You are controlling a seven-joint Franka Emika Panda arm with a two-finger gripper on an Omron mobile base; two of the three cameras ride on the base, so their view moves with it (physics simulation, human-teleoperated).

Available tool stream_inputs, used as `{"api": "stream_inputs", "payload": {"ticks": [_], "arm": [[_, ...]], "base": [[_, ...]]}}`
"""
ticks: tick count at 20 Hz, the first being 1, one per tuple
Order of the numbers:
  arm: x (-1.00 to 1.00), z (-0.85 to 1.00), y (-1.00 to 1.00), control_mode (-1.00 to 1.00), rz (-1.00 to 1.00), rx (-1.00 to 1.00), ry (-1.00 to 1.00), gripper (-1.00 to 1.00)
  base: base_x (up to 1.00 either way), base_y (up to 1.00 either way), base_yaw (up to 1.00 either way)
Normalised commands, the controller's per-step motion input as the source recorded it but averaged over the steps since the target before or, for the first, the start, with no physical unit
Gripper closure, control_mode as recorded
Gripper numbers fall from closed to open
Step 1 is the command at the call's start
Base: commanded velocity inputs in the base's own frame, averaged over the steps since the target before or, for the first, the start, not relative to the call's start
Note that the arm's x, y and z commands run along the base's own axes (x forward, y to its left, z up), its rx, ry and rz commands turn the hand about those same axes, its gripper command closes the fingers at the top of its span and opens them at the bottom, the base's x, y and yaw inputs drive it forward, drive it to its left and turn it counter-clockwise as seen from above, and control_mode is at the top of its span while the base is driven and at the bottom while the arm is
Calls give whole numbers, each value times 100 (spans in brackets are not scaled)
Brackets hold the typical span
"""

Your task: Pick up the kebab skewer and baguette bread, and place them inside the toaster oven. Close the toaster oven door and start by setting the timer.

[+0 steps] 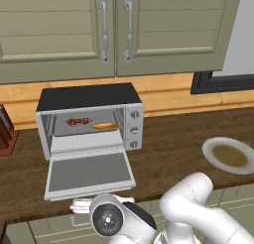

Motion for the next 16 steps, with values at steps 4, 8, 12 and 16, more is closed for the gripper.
{"api": "stream_inputs", "payload": {"ticks": [4, 8, 12, 16], "arm": [[3, -6, 14, -100, 0, -2, -1, -100], [11, -12, 21, -100, 0, -5, -7, -100], [4, -23, 21, -100, 2, -8, -4, -100], [2, -20, 20, -100, 3, -8, -1, -100]], "base": [[0, 0, 0], [0, 0, 0], [0, 0, 0], [0, 0, 0]]}}
